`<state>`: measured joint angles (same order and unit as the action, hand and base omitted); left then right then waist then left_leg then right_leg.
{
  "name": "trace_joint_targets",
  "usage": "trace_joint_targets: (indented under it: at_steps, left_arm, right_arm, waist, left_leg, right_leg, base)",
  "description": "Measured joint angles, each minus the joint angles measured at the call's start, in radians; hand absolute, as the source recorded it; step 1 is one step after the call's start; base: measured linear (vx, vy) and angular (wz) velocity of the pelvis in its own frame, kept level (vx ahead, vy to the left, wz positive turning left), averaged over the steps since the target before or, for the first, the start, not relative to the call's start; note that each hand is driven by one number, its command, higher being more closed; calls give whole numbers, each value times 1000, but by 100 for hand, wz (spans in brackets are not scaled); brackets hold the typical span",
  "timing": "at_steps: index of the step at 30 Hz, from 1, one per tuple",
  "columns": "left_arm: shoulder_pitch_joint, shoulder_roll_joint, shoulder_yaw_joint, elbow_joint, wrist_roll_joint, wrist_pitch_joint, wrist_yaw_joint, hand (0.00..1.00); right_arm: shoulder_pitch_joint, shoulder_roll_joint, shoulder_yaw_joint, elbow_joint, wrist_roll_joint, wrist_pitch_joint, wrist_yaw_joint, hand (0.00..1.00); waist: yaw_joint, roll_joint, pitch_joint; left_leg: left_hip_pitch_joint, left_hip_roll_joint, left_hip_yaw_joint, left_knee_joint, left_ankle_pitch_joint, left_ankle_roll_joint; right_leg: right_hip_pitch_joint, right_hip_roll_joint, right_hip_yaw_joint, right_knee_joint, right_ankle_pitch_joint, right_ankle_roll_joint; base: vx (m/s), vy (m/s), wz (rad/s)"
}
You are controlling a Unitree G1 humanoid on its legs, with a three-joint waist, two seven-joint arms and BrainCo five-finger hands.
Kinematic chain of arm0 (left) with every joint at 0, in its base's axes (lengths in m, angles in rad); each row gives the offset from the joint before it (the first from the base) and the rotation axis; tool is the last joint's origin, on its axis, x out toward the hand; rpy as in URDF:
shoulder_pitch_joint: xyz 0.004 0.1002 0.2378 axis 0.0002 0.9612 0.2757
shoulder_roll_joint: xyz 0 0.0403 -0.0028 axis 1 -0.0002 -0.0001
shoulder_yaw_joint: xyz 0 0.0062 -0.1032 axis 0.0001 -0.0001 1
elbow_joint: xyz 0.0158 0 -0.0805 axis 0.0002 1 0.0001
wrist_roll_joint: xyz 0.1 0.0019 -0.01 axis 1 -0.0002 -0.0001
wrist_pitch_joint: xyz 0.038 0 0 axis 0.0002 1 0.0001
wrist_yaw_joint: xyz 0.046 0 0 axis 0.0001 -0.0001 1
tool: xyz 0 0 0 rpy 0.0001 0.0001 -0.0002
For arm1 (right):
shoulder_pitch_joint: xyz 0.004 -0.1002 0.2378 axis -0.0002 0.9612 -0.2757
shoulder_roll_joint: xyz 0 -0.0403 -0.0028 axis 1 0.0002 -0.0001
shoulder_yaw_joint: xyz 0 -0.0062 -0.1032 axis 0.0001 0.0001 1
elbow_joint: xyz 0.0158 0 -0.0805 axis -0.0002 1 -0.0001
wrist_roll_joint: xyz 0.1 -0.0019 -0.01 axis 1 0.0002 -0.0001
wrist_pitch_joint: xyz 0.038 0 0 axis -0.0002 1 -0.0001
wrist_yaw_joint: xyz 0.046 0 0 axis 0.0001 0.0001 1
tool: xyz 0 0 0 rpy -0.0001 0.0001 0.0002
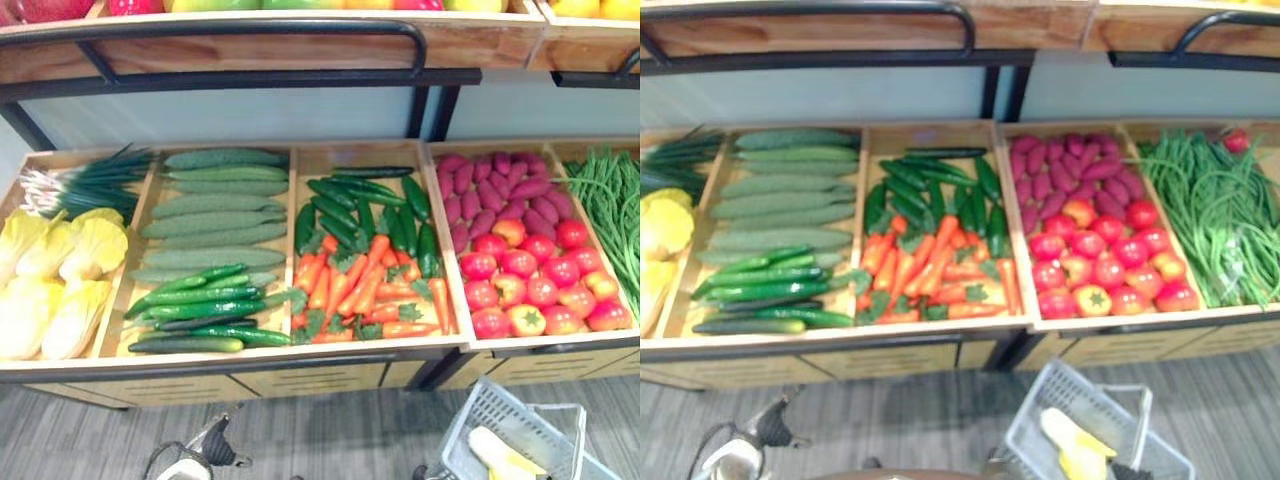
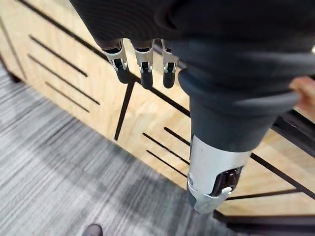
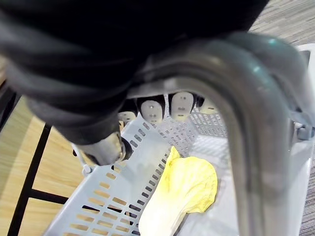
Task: Pick vegetable in the basket
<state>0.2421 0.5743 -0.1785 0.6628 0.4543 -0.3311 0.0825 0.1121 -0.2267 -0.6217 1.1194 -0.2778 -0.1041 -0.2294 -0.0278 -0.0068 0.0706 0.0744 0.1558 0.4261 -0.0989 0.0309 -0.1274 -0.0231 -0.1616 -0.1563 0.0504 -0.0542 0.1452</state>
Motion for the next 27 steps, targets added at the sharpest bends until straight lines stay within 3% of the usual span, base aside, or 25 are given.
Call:
trace_joint_targets:
  at_steps: [3, 8, 12, 16, 21, 24, 27]
  left_arm:
    - [28, 52, -9, -104, -3, -38, -15, 0]
    - [36, 95, -6, -229, -20, -63, -25, 0]
    - [32, 101, 82, -296, -29, -63, -23, 0]
    - [13, 104, 185, -364, -112, -55, -12, 0]
    - [-67, 92, 248, -389, -127, 2, 7, 0]
    - [-117, 19, 323, -422, -123, 43, 34, 0]
    - [-191, -85, 385, -434, -88, 117, 85, 0]
  right_arm:
    - [8, -27, 0, 20, 1, -10, 0, 100]
    - [11, -52, -1, 32, 1, -10, 0, 100]
    - [15, -52, -2, 32, 1, -10, 0, 100]
    - [16, -52, -11, 32, 1, -9, 1, 100]
    - [15, -51, -41, 31, 1, -7, 21, 100]
    - [15, -49, -48, 31, -1, -3, 22, 100]
    - [14, -45, -62, 25, -11, 13, 22, 100]
  waist:
    - [1, 12, -8]
    - [0, 23, -19]
    - [0, 24, -32]
    - [1, 26, -40]
    - [0, 32, -50]
    - [0, 34, -51]
    - [-1, 34, -52]
  left_leg:
    - [6, -3, -2, 0, -3, 1]
    - [9, -3, -4, -2, -6, 1]
    - [8, -4, -4, -2, -7, 0]
    - [4, -5, -5, -1, -7, 0]
    - [2, -5, -5, 0, -7, 0]
    - [-1, -5, -4, 0, -7, 0]
    - [-1, -5, -4, 0, -7, 0]
  right_leg:
    - [11, -3, -2, -9, 2, 0]
    - [18, -1, -5, -17, 3, 0]
    - [18, -1, -5, -21, 3, 0]
    - [17, -1, -5, -27, 3, -1]
    - [16, 0, -3, -32, 5, -2]
    - [12, 0, 0, -33, 9, -7]
    - [11, 1, 1, -33, 12, -11]
  base:
    - [32, 11, 1]
    - [0, 0, 0]
    - [0, 0, 0]
    - [0, 0, 0]
    - [2, -2, -1]
    - [1, -3, -1]
    - [0, 0, 0]
